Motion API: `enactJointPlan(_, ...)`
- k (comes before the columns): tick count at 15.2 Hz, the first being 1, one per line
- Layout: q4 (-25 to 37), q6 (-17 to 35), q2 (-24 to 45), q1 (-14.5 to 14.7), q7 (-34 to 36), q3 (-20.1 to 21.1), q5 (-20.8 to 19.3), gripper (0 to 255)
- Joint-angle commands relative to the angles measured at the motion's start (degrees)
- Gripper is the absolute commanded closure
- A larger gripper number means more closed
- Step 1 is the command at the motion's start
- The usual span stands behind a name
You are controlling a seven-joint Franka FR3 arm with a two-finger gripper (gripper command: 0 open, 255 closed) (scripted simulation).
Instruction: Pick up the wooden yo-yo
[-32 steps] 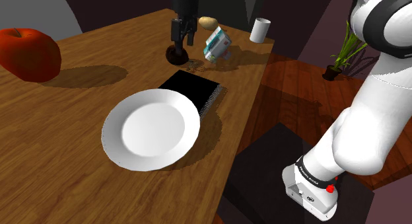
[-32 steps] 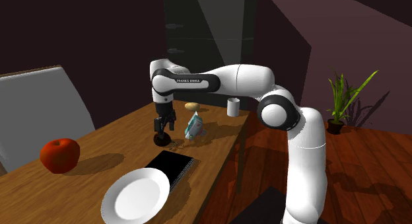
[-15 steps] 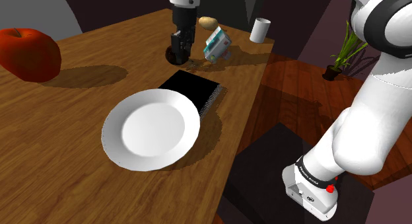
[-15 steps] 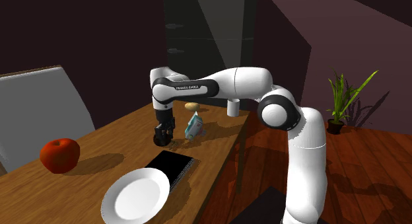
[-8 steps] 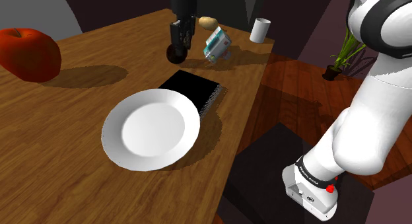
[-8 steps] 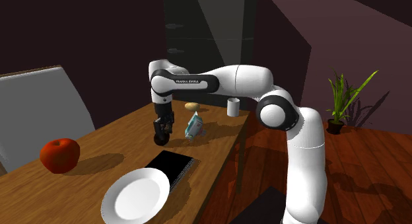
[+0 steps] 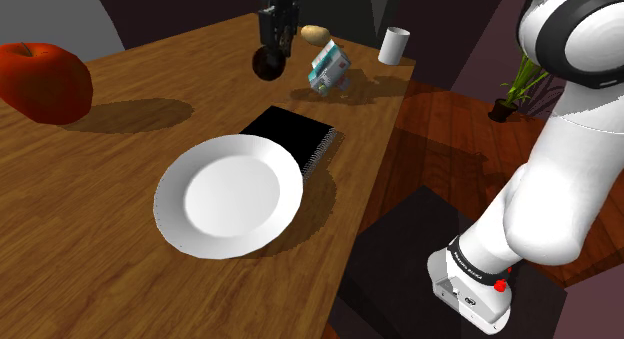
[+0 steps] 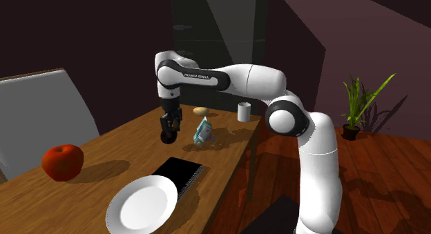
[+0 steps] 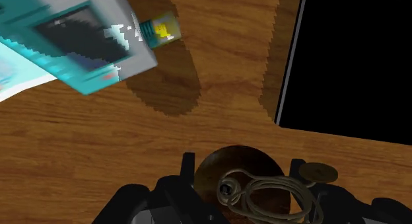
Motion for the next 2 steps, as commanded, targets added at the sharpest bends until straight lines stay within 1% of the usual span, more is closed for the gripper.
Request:
enactJointPlan(1, 1.68, -1.18, 0.50, 0.18, 0.22, 0.07, -0.11, 255)
enactJointPlan(2, 1.66, -1.17, 0.49, 0.18, 0.22, 0.07, -0.11, 255)
